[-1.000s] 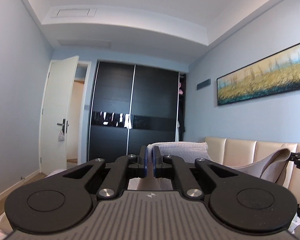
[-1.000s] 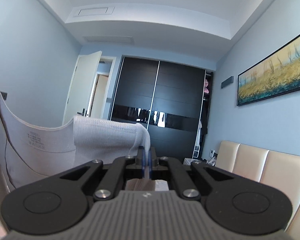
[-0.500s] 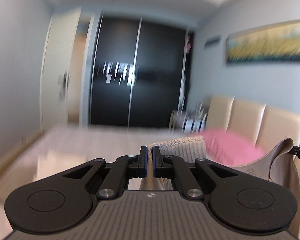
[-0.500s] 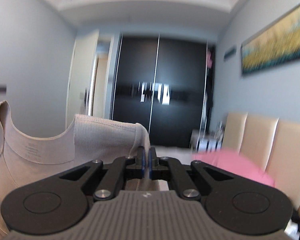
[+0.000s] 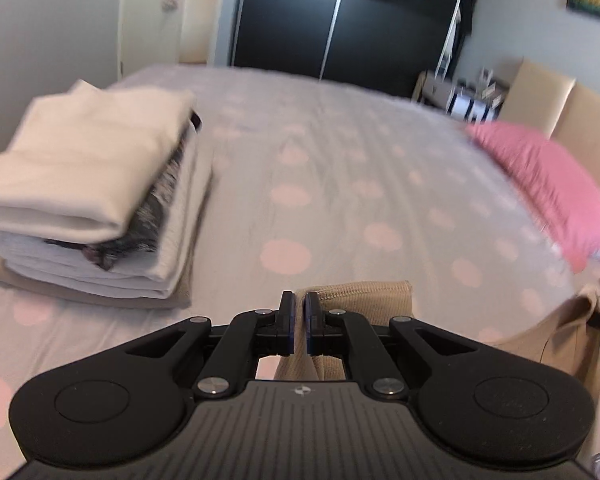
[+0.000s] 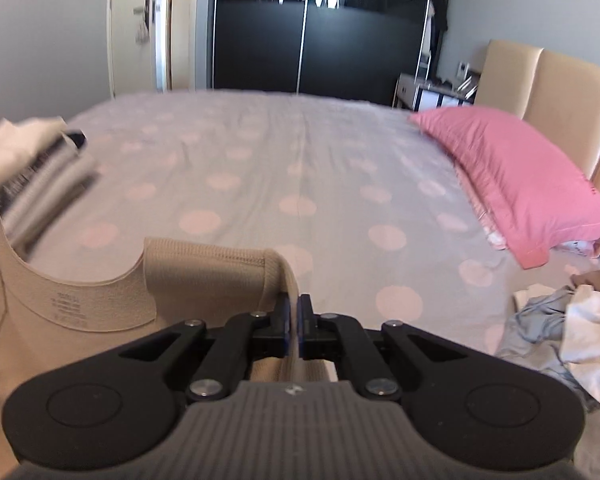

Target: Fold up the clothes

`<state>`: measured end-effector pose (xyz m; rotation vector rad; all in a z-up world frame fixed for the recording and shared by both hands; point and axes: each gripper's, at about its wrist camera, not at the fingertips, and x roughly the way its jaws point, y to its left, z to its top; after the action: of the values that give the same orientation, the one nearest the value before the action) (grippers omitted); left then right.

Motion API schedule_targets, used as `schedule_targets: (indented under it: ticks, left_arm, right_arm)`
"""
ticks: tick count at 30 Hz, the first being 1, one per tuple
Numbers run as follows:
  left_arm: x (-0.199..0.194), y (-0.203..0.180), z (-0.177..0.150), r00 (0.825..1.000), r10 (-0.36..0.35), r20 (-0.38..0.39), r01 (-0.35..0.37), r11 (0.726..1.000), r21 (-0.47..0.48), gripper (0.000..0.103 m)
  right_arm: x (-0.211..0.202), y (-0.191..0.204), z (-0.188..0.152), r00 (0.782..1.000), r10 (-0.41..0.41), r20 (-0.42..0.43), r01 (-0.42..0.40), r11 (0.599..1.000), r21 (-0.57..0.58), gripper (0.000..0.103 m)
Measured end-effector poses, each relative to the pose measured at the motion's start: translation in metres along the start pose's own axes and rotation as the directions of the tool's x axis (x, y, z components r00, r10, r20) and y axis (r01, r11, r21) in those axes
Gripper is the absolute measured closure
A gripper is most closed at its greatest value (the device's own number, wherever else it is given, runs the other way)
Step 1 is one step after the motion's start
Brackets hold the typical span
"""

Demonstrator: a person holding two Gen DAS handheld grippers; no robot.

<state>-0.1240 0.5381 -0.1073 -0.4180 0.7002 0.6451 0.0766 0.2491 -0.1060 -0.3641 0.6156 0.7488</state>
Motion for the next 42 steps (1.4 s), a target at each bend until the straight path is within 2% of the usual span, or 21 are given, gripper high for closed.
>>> schedule_targets:
  ticks: [5, 10, 16, 17, 19, 21, 22, 23, 25, 26, 32, 37, 40, 42]
  left_arm:
    - [0.062, 0.002, -0.014, 0.996, 0.013, -0.087, -0.011, 1.000, 0.021, 0.100]
    - [0.104, 0.006, -0.033, 0.986, 0.032, -0.165, -0.026, 0.999, 0.039, 0.100]
    - [0.121, 0.017, -0.046, 0.979, 0.018, -0.205, -0.014, 1.000, 0.019, 0.098]
    - [0.119, 0.018, -0.046, 0.978, 0.020, -0.208, -0.016, 1.000, 0.020, 0.097]
    - [0.114, 0.019, -0.044, 0.976, 0.027, -0.216, -0.023, 0.999, 0.025, 0.088]
    - [0.104, 0.019, -0.040, 0.977, 0.031, -0.213, -0.024, 0.999, 0.037, 0.084]
    - [0.095, 0.018, -0.039, 0.978, 0.029, -0.208, -0.020, 0.999, 0.045, 0.080]
    - [0.085, 0.018, -0.039, 0.979, 0.025, -0.203, -0.015, 0.999, 0.052, 0.078]
    - [0.064, 0.017, -0.040, 0.980, 0.026, -0.199, -0.014, 0.998, 0.062, 0.065]
    - [0.052, 0.017, -0.041, 0.980, 0.026, -0.198, -0.013, 0.998, 0.066, 0.062]
    - [-0.022, 0.013, -0.056, 0.970, 0.023, -0.244, -0.003, 0.997, 0.083, 0.058]
    - [-0.081, 0.012, -0.079, 0.966, 0.002, -0.258, 0.012, 0.999, 0.053, 0.053]
    - [-0.106, 0.010, -0.104, 0.968, -0.024, -0.248, 0.029, 0.999, 0.018, 0.048]
    - [-0.115, 0.010, -0.124, 0.964, -0.037, -0.264, 0.037, 0.999, -0.007, 0.047]
  right_arm:
    - [0.076, 0.000, -0.006, 0.992, 0.015, -0.123, -0.015, 1.000, -0.002, 0.099]
    - [0.133, 0.002, -0.022, 0.975, 0.016, -0.219, -0.023, 0.999, -0.027, 0.098]
    - [0.164, 0.003, -0.036, 0.963, 0.023, -0.269, -0.033, 0.999, -0.032, 0.097]
    - [0.164, 0.004, -0.037, 0.963, 0.021, -0.270, -0.032, 0.999, -0.038, 0.094]
    - [0.162, 0.005, -0.037, 0.962, 0.015, -0.271, -0.030, 0.998, -0.050, 0.092]
    - [0.153, 0.003, -0.032, 0.963, 0.009, -0.269, -0.025, 0.998, -0.056, 0.082]
    - [0.148, 0.001, -0.030, 0.964, 0.006, -0.267, -0.022, 0.998, -0.058, 0.069]
    - [0.141, -0.001, -0.027, 0.965, 0.006, -0.264, -0.022, 0.998, -0.058, 0.065]
    - [0.123, -0.006, -0.021, 0.967, 0.010, -0.253, -0.025, 0.998, -0.056, 0.065]
    - [0.112, -0.010, -0.019, 0.968, 0.013, -0.252, -0.027, 0.998, -0.054, 0.064]
    - [0.038, -0.029, -0.030, 0.952, 0.064, -0.299, -0.069, 0.998, -0.007, 0.056]
    - [-0.028, -0.036, -0.070, 0.932, 0.116, -0.343, -0.117, 0.993, 0.019, 0.052]
    - [-0.056, -0.038, -0.103, 0.917, 0.131, -0.377, -0.122, 0.991, 0.049, 0.052]
    - [-0.069, -0.037, -0.124, 0.902, 0.150, -0.404, -0.130, 0.988, 0.078, 0.051]
